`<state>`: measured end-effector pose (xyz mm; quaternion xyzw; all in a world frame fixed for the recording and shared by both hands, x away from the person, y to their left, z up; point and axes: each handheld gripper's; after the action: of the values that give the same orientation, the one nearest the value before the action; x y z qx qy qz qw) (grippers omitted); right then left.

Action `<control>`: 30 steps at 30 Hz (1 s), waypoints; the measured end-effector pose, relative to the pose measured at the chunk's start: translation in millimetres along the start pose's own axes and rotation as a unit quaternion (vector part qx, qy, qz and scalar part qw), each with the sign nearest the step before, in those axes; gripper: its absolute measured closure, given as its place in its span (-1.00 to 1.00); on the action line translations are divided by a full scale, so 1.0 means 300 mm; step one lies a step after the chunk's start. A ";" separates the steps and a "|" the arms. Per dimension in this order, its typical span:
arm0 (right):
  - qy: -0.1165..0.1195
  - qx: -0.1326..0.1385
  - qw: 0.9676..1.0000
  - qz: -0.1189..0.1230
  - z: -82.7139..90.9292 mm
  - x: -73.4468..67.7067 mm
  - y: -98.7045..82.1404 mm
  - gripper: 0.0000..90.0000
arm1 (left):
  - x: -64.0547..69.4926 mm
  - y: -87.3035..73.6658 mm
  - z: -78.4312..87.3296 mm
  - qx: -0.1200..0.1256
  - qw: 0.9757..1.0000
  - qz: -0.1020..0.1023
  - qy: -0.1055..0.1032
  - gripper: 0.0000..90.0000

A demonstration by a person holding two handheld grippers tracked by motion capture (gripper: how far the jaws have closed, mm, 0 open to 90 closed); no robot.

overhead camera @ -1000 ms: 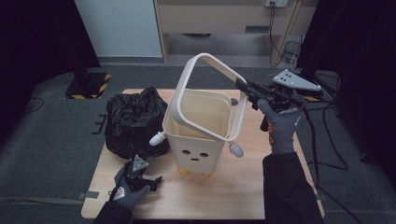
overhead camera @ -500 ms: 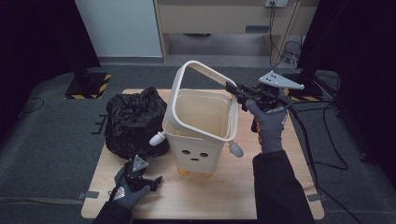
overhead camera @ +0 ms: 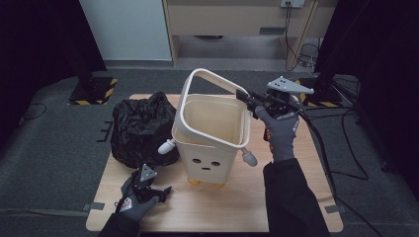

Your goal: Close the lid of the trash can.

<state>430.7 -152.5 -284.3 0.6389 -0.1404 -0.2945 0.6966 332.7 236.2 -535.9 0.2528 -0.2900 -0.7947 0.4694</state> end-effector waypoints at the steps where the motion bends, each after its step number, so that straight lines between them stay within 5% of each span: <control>1: -0.002 -0.002 1.000 0.000 -0.002 0.000 -0.001 0.71 | 0.000 0.000 0.000 0.000 1.000 0.000 0.000 -1.00; 15: -0.012 -0.044 0.999 0.003 -0.045 -0.004 -0.034 0.67 | 0.000 0.000 0.000 0.000 1.000 0.000 0.000 -1.00; 19: 0.000 -0.040 0.999 0.004 -0.049 -0.005 -0.038 0.54 | -0.001 0.000 0.001 -0.001 1.000 -0.002 0.001 -1.00; 30: 0.003 -0.041 0.999 0.017 -0.041 -0.004 -0.039 0.59 | -0.001 0.000 0.001 -0.001 1.000 -0.003 0.001 -1.00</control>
<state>434.1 -141.9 -297.1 0.6083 -0.1367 -0.2864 0.7275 332.8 236.5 -535.7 0.2537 -0.2880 -0.7963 0.4675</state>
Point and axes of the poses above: each handheld gripper's, and its own axes: z roughly backward along the jaws, y roughly out of its top, x roughly to its right, and after that the axes turned 11 degrees about y, right-handed
